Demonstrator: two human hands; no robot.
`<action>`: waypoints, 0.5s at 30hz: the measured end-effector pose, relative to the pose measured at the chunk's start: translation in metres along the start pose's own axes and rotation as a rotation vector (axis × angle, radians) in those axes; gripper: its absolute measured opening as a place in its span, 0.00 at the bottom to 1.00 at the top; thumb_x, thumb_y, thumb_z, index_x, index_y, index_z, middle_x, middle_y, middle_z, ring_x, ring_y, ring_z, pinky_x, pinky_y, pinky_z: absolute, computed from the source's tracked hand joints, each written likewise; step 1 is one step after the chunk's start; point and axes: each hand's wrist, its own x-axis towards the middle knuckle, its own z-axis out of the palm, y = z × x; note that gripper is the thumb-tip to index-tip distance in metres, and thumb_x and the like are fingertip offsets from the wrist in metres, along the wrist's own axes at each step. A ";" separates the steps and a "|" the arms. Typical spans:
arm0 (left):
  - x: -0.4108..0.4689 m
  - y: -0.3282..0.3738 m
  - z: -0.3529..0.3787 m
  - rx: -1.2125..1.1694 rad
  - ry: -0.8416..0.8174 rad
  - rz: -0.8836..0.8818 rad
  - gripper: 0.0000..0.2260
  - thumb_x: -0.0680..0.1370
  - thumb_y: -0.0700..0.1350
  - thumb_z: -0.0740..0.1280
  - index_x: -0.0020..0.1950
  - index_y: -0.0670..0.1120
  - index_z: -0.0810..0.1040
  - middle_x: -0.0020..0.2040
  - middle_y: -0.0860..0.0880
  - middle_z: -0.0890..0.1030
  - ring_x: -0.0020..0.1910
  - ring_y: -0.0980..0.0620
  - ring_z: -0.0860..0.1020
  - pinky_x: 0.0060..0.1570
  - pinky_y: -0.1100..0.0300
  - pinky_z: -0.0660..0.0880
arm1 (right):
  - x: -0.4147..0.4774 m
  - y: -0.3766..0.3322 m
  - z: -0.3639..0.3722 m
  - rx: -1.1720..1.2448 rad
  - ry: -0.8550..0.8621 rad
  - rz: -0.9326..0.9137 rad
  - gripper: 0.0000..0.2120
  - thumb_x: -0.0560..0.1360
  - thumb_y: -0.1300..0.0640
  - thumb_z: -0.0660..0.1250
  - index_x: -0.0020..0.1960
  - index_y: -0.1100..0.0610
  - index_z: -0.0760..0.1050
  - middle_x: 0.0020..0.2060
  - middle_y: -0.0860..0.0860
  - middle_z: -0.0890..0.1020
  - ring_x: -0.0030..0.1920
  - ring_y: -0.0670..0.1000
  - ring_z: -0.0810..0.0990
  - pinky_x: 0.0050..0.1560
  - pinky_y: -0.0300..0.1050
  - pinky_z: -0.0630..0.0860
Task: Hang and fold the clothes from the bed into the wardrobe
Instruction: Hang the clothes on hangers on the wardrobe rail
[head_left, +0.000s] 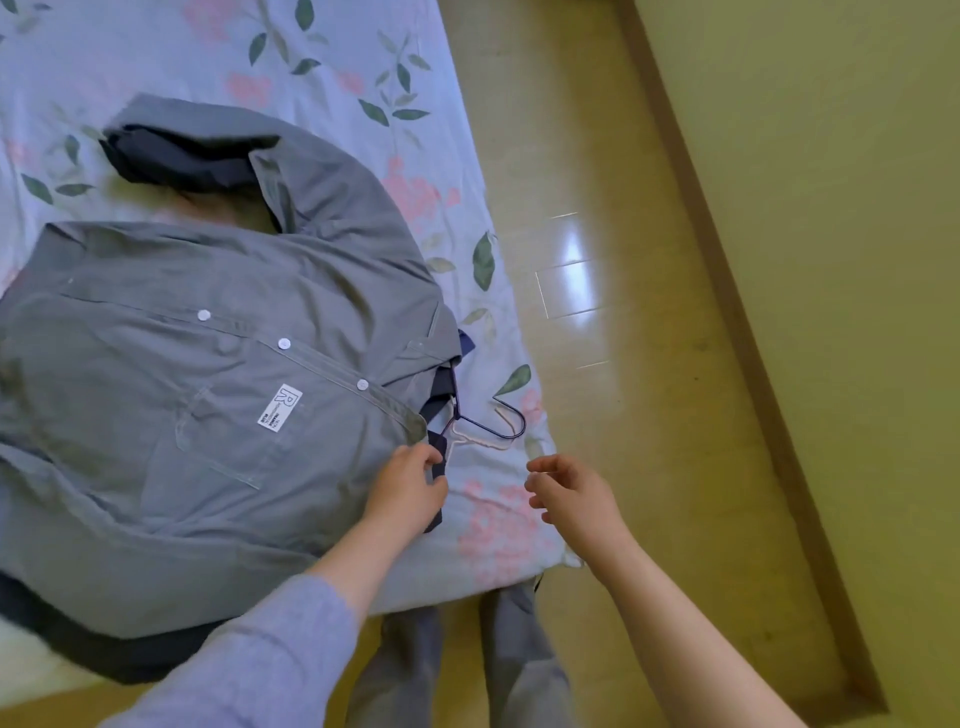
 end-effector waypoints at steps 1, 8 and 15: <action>0.009 -0.004 0.005 0.032 -0.002 -0.004 0.14 0.76 0.41 0.68 0.61 0.43 0.77 0.61 0.44 0.75 0.59 0.45 0.75 0.58 0.57 0.70 | 0.005 0.004 0.001 0.000 0.003 0.004 0.08 0.77 0.60 0.63 0.54 0.54 0.77 0.45 0.52 0.83 0.41 0.52 0.80 0.45 0.49 0.78; 0.049 -0.030 0.028 0.256 -0.024 -0.048 0.18 0.76 0.45 0.68 0.63 0.41 0.72 0.65 0.41 0.71 0.63 0.41 0.71 0.60 0.53 0.69 | 0.034 0.033 0.016 0.031 -0.016 0.055 0.08 0.77 0.60 0.63 0.55 0.55 0.77 0.45 0.54 0.83 0.40 0.52 0.79 0.44 0.47 0.76; 0.069 -0.037 0.042 0.403 -0.070 -0.090 0.13 0.76 0.52 0.65 0.60 0.53 0.73 0.64 0.45 0.67 0.64 0.41 0.65 0.62 0.51 0.66 | 0.047 0.055 0.033 0.027 -0.032 0.100 0.08 0.78 0.60 0.62 0.55 0.55 0.77 0.45 0.53 0.83 0.41 0.51 0.79 0.43 0.45 0.76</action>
